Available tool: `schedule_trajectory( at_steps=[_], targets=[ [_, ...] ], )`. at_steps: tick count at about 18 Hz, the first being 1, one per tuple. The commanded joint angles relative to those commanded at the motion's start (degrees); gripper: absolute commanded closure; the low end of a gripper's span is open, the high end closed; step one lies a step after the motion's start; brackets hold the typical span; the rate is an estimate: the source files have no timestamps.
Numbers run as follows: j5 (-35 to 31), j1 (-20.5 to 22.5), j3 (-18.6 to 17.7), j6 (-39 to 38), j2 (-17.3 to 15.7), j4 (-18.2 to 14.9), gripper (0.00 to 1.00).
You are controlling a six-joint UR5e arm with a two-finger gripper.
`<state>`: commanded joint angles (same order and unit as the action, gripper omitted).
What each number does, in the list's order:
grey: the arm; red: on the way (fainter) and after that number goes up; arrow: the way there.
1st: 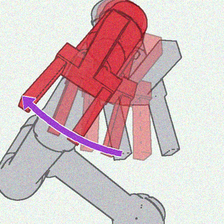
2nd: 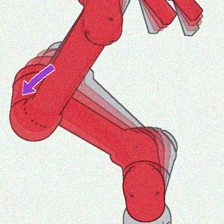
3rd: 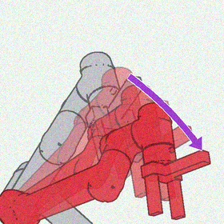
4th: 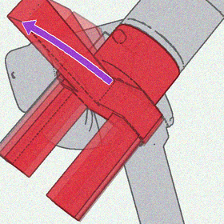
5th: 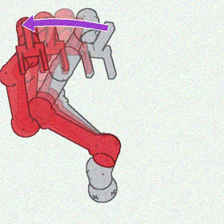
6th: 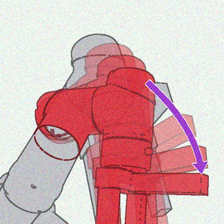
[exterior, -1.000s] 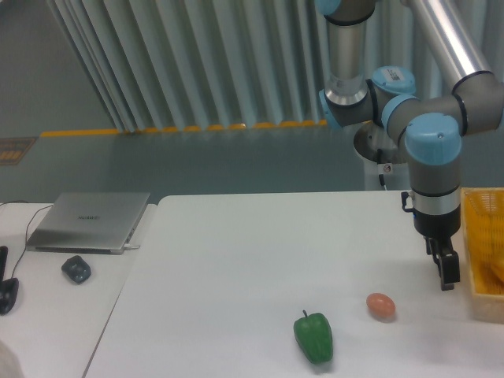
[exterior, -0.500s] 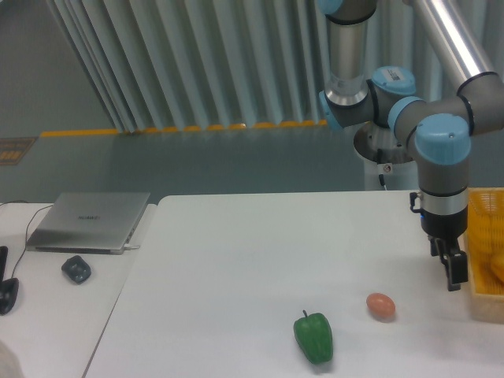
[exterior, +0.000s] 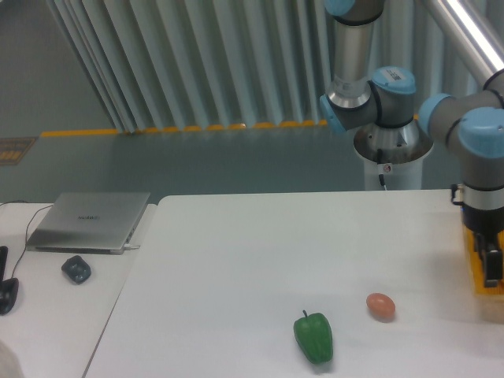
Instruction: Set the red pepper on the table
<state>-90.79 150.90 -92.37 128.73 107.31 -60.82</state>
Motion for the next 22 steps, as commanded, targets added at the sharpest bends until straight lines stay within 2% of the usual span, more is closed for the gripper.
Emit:
schedule_trajectory(
  at_steps=[3,6,9,13,15,18,22],
  targets=[
    [0.0,1.4,0.3,2.7,-0.1,-0.9,0.00],
    [-0.3,4.0,0.4,13.2,-0.1,-1.3,0.00],
    [-0.5,4.7,0.3,17.3,-0.2,-3.6,0.00],
    [-1.3,7.2,0.0,28.7,-0.1,-6.7,0.00],
    [-1.3,8.4,-0.6,29.9,-0.2,-8.5,0.00],
    [-0.8,11.7,-1.8,35.7,-0.2,-8.9,0.00],
    [-0.6,12.0,-2.5,36.0,-0.1,-8.7,0.00]
  ],
)
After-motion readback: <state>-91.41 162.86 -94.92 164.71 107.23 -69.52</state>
